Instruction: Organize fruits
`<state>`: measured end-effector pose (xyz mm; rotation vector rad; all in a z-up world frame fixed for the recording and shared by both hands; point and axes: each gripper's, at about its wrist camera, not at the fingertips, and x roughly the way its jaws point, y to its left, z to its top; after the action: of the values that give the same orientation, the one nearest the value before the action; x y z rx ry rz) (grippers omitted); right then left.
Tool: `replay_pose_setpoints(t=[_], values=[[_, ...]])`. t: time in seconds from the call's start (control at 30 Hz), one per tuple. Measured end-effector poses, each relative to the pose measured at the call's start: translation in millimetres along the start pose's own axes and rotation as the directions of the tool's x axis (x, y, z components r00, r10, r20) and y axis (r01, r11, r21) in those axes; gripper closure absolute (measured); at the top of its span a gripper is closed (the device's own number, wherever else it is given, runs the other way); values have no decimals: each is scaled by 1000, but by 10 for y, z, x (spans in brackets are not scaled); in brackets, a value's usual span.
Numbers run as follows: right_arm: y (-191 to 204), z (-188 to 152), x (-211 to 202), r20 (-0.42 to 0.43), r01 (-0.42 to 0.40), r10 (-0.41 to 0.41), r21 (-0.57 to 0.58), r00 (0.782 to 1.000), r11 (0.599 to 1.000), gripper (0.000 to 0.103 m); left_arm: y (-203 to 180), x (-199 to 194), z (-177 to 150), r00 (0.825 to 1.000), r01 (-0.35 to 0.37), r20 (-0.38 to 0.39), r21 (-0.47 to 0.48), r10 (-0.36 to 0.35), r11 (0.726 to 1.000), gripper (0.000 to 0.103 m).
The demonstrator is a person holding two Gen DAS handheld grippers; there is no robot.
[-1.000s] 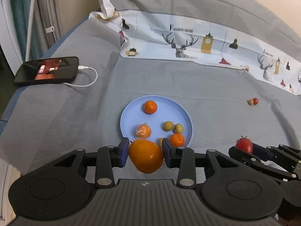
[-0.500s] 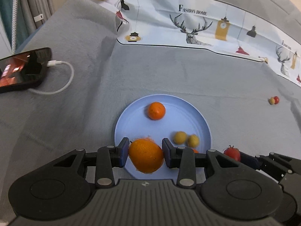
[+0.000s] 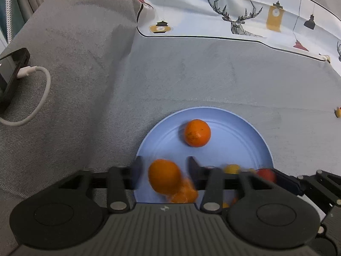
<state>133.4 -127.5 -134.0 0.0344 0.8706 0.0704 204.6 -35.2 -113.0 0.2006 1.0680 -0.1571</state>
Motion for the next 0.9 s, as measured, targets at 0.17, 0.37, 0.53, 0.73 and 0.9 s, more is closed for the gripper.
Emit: replay_pose_setpoints(t=[0.17, 0.37, 0.53, 0.73, 0.9], values=[[-2, 19, -75, 15, 8, -8, -16, 1000, 1000, 33, -48, -258, -48, 998, -18, 55, 21, 17, 1000, 0], [-70, -179, -557, -9, 25, -24, 26, 1000, 999, 8, -74, -618, -331, 1000, -23, 4, 61, 22, 998, 0], [-72, -406, -1044, -10, 69, -68, 106, 998, 992, 6, -56, -972, -631, 999, -8, -38, 47, 10, 999, 0], [8, -617, -1595, 64, 70, -79, 131, 995, 989, 3, -45, -1487, -968, 999, -28, 16, 52, 27, 998, 0], [86, -765, -1984, 153, 82, -97, 100, 984, 992, 1, 6, -1785, -1171, 998, -24, 53, 12, 23, 1000, 0]])
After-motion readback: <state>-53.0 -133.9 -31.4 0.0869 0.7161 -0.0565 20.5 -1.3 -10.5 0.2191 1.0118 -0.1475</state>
